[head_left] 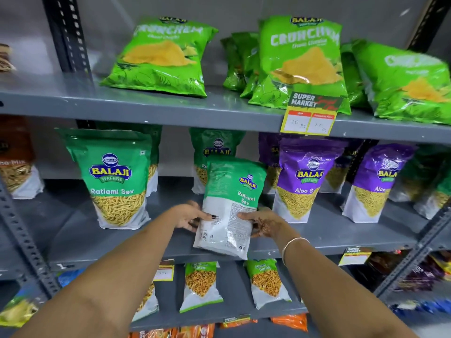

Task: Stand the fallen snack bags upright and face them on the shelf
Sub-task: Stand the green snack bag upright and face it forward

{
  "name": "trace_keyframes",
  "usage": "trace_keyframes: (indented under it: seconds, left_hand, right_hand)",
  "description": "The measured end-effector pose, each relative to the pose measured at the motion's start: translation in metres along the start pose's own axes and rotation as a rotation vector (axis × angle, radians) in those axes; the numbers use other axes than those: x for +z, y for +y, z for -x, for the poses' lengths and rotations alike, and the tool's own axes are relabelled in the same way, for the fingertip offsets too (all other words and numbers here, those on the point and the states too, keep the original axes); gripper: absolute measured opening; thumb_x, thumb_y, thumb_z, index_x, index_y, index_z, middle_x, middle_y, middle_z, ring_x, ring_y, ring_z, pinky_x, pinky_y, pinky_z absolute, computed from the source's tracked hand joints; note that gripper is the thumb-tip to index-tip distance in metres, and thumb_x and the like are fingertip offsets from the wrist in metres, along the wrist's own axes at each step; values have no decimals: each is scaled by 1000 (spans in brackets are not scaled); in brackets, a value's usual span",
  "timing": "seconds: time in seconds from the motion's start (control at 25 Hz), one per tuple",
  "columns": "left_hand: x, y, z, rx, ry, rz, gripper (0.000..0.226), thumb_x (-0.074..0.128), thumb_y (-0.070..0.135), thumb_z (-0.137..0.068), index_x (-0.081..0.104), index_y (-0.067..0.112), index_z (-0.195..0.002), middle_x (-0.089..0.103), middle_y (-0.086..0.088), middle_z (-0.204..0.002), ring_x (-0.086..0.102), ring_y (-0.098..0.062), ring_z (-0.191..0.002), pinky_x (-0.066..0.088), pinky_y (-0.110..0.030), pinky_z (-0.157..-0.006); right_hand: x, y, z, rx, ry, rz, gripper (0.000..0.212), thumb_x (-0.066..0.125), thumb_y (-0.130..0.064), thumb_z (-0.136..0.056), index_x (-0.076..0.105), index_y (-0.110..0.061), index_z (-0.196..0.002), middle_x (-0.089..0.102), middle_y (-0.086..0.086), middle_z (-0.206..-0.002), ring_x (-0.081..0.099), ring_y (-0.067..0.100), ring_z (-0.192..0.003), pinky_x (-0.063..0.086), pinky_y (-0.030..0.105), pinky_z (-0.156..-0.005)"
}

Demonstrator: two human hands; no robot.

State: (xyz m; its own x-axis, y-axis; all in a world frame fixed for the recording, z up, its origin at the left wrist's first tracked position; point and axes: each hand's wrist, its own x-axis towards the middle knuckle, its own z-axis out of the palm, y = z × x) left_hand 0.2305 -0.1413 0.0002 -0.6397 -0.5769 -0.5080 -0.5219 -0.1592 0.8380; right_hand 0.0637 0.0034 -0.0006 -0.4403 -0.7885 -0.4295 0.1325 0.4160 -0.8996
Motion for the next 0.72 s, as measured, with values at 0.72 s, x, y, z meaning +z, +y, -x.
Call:
trace_keyframes:
  seconds: [0.72]
  left_hand:
    - [-15, -8, -51, 239, 301, -105, 62, 70, -13, -65, 47, 4, -120, 59, -10, -108, 56, -24, -99, 49, -39, -93]
  right_hand:
    - [20, -12, -76, -366, 319, 209, 54, 76, -4, -72, 47, 3, -118, 60, 13, -112, 54, 21, -96, 46, 32, -82]
